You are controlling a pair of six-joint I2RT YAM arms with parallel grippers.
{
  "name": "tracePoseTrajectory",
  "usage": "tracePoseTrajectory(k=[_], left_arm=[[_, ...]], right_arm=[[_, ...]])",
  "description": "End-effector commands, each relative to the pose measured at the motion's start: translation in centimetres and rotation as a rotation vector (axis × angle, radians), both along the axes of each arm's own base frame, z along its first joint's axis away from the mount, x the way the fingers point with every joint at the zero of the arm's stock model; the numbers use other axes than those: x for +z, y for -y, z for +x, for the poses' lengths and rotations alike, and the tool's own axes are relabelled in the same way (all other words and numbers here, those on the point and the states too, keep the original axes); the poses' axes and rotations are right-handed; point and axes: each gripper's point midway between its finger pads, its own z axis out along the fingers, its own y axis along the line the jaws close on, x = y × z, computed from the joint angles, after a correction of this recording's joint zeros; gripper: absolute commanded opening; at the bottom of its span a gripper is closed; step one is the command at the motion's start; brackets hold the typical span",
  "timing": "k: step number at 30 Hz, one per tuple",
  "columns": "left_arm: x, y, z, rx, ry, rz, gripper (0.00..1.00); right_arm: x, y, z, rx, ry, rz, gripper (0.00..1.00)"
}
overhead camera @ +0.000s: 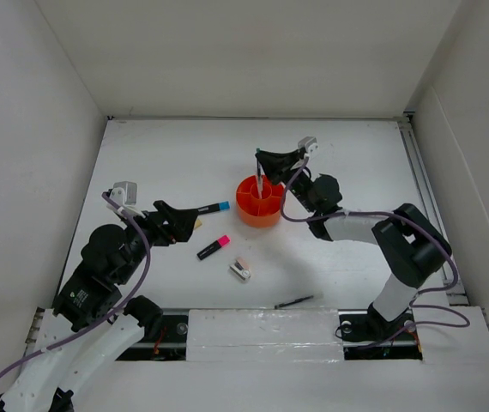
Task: Sort the stationery into containers
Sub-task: Place the pen in the storage box.
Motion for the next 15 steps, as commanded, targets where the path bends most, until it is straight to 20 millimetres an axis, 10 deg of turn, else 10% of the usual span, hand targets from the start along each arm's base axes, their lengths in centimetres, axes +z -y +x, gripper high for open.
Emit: tracePoseTrajectory(k=[1, 12, 15], left_arm=[[0.9, 0.5, 0.2, -0.022, 0.042, -0.008, 1.0], [0.9, 0.7, 0.2, -0.032, 0.041, -0.009, 1.0], [1.2, 0.7, 0.2, -0.032, 0.049, -0.014, 1.0]], right_arm=[[2.5, -0.3, -1.3, 0.039, 0.113, 0.076, 0.0], [-0.1, -0.1, -2.0, 0.052, 0.088, 0.064, 0.0], [-0.4, 0.0, -2.1, 0.055, 0.086, 0.073, 0.26]])
